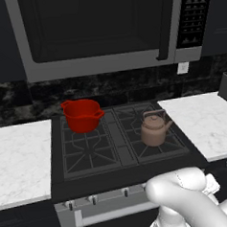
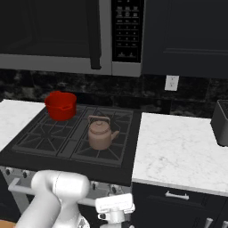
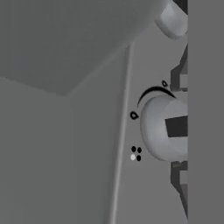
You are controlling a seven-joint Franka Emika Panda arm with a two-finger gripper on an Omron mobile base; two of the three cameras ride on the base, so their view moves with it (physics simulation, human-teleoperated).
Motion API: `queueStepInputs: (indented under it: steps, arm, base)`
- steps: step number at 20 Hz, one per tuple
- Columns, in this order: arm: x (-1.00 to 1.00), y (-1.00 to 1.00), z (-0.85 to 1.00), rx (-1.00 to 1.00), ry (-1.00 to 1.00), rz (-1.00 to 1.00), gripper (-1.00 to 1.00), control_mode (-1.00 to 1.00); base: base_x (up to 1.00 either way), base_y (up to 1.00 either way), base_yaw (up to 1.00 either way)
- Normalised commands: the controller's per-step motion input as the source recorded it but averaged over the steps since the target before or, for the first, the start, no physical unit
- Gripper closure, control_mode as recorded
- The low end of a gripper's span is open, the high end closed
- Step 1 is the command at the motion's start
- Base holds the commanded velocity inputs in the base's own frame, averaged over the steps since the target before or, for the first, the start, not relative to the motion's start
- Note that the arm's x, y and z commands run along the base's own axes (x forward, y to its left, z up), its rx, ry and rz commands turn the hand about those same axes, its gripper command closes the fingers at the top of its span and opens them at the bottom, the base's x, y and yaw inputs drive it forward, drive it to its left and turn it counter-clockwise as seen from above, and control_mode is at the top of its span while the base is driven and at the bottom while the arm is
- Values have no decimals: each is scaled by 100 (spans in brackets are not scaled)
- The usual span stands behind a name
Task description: Pick the kettle from the counter and place it on a stove burner. Then turn the burner on.
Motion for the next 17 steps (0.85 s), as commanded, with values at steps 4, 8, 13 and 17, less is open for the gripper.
queueStepInputs:
  steps: [4, 8, 13, 17]
  arm:
    - [0, 3, 0, -23, -45, 29, 100, -100]
    - [0, 8, 0, -24, -48, 28, 100, -100]
    - [-1, 16, -1, -27, -47, 27, 100, -100]
    - [-6, 11, 0, -4, -5, 5, 100, -100]
  base:
    - [0, 0, 0]
    - [0, 0, 0]
    - [0, 0, 0]
    - [0, 0, 0]
